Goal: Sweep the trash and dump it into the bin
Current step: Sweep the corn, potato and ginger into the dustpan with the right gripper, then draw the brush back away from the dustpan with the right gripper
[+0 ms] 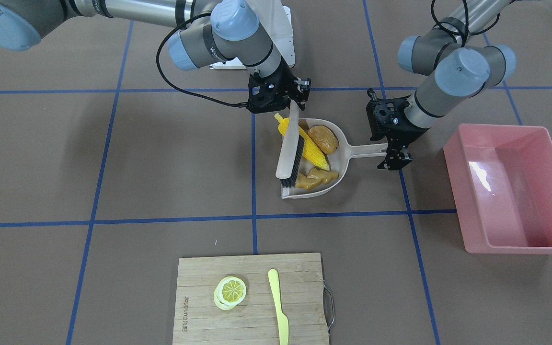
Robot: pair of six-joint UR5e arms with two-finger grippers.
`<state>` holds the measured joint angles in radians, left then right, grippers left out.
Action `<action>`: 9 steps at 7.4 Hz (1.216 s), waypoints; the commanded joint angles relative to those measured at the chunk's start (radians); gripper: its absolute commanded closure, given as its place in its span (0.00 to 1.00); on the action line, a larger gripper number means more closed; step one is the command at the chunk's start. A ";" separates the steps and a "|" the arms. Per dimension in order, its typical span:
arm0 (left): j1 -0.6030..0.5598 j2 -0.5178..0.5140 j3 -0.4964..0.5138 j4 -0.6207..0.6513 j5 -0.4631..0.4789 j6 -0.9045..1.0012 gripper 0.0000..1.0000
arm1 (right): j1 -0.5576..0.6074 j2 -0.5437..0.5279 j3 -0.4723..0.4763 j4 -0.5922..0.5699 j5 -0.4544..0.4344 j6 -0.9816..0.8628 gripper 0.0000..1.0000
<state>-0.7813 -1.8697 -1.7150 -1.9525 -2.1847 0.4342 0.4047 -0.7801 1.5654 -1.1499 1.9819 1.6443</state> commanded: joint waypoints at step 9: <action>-0.010 0.000 0.008 0.001 0.003 -0.014 0.78 | 0.025 -0.301 0.518 -0.755 -0.040 -0.443 1.00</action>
<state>-0.7908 -1.8707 -1.7067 -1.9512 -2.1813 0.4204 0.4221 -1.0450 2.0441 -1.8478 1.9531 1.2477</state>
